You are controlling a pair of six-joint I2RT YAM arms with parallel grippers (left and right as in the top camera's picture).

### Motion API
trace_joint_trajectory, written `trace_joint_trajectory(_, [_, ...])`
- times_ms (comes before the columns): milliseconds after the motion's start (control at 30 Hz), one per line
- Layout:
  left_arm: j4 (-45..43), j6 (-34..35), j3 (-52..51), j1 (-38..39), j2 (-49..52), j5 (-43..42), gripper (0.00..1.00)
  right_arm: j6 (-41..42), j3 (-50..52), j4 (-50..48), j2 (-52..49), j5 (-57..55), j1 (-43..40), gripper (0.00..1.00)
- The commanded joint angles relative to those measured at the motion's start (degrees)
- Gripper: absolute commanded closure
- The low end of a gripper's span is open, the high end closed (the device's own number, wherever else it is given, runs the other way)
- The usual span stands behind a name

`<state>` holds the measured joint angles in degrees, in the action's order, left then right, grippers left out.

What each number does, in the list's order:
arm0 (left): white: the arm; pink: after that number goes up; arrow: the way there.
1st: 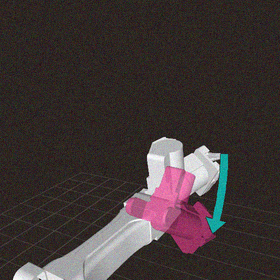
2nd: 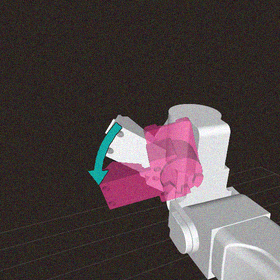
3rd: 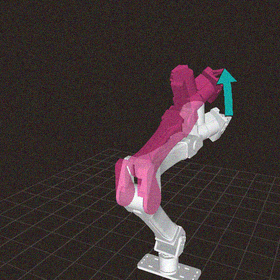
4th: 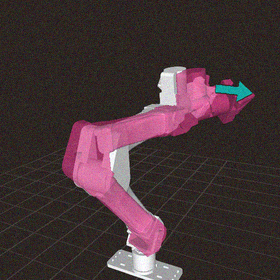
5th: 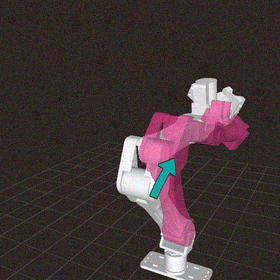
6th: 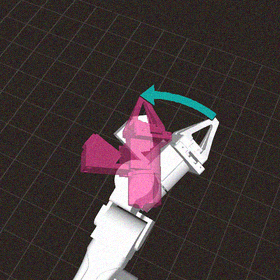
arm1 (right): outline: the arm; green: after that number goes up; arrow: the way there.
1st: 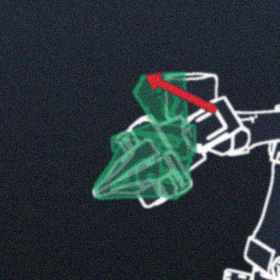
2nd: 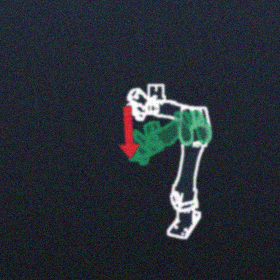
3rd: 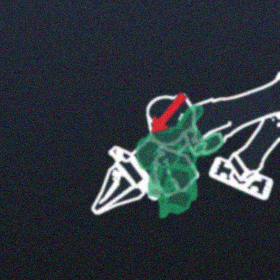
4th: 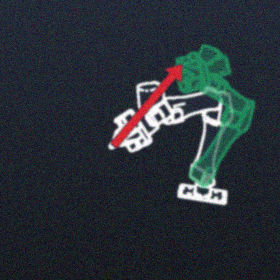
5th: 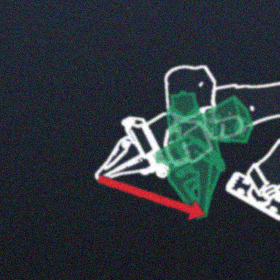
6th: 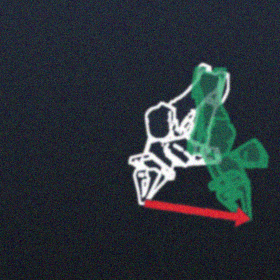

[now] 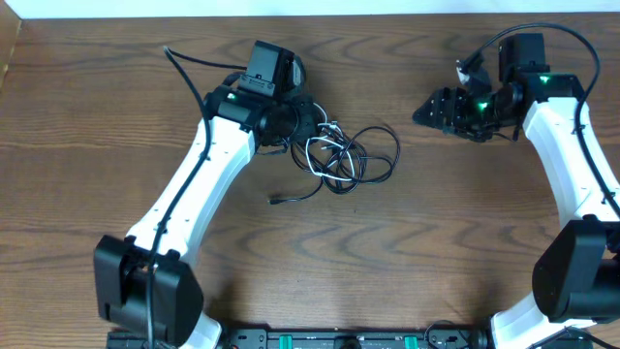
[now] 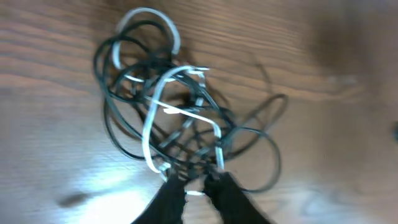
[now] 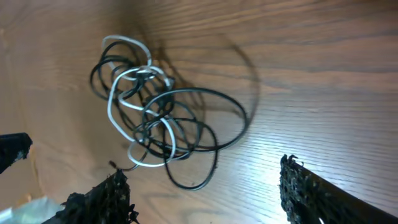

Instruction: Untangle cables

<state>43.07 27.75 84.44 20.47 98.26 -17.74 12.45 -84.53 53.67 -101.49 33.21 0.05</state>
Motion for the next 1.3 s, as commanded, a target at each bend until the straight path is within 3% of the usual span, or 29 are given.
trace_joint_trajectory(0, [0.2,1.1,0.7,0.7,4.7,4.2,0.75,1.2,0.2,0.1,0.7,-1.9,-0.4,0.24])
trace_joint_trajectory(200, [0.3,0.5,0.6,2.6,9.9,3.9,0.71,0.5,0.2,1.9,0.7,-4.6,-0.4,0.21])
trace_joint_trajectory(333, [0.4,0.4,0.6,4.0,13.0,9.0,0.68,0.1,0.2,2.5,0.7,-4.6,-0.4,0.21])
trace_joint_trajectory(800, [-0.1,0.4,0.6,4.2,21.2,11.2,0.69,0.1,0.2,2.9,0.7,-4.6,-0.4,0.2])
trace_joint_trajectory(867, [-0.4,0.4,0.7,4.1,21.0,11.2,0.76,0.1,0.2,2.9,0.7,-4.6,-0.3,0.2])
trace_joint_trajectory(933, [-0.7,0.4,0.7,4.0,20.5,11.2,0.92,0.1,0.2,2.9,0.7,-4.6,-0.3,0.19])
trace_joint_trajectory(1267, [-1.3,0.4,0.7,4.0,11.1,11.4,0.92,0.1,0.2,2.9,0.7,-4.6,-0.3,0.16])
